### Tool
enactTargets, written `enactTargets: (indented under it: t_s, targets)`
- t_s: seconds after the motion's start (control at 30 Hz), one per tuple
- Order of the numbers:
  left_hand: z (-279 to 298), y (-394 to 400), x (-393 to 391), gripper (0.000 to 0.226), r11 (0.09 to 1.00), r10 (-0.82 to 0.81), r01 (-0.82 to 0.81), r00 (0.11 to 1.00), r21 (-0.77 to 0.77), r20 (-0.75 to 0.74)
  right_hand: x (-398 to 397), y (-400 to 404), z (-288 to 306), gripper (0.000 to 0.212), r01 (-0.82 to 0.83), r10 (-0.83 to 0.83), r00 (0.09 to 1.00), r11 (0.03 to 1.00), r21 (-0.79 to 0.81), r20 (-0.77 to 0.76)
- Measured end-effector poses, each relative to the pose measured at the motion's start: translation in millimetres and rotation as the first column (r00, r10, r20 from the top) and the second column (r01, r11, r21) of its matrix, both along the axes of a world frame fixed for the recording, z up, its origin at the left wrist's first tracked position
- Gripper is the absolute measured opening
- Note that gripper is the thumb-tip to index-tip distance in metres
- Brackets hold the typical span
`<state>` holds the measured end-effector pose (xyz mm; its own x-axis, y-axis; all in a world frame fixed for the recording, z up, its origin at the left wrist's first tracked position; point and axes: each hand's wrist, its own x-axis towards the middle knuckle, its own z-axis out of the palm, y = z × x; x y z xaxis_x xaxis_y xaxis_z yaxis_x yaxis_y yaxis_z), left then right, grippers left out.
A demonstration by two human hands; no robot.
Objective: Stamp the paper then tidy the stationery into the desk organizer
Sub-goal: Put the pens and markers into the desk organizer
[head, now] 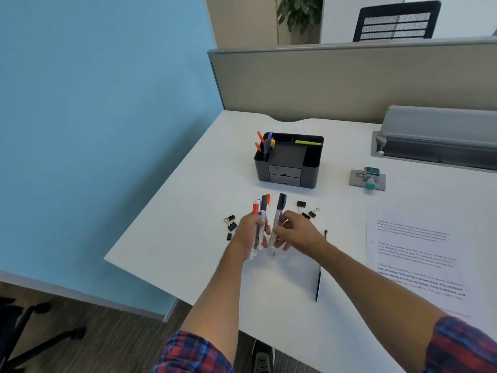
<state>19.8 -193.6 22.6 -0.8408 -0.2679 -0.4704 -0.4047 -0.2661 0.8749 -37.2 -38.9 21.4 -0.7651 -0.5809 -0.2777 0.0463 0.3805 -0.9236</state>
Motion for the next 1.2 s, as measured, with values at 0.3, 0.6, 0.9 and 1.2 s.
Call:
enactTargets:
  t_s: [0.3, 0.6, 0.9, 1.2]
  targets:
    - [-5, 12, -13, 0.021, 0.978, 0.145, -0.149, 0.989, 0.145, 0.038, -3, 4, 2, 0.012, -0.001, 0.001, 0.999, 1.000, 0.011, -0.052]
    - [-7, 5, -19, 0.018, 0.977, 0.055, -0.053, 0.998, 0.206, -0.004, -7, 9, 4, 0.012, 0.035, -0.037, 0.998, 0.999, -0.030, -0.049]
    - [3, -2, -22, 0.032, 0.989, -0.094, 0.106, 0.989, 0.102, -0.110, -23, 8, 9, 0.025, 0.216, -0.201, 0.956, 0.975, 0.049, -0.211]
    - [5, -6, -32, 0.031, 0.993, -0.101, 0.091, 0.984, -0.073, -0.145, -42, -4, 23, 0.064, 0.171, -0.154, 0.974, 0.981, 0.095, -0.164]
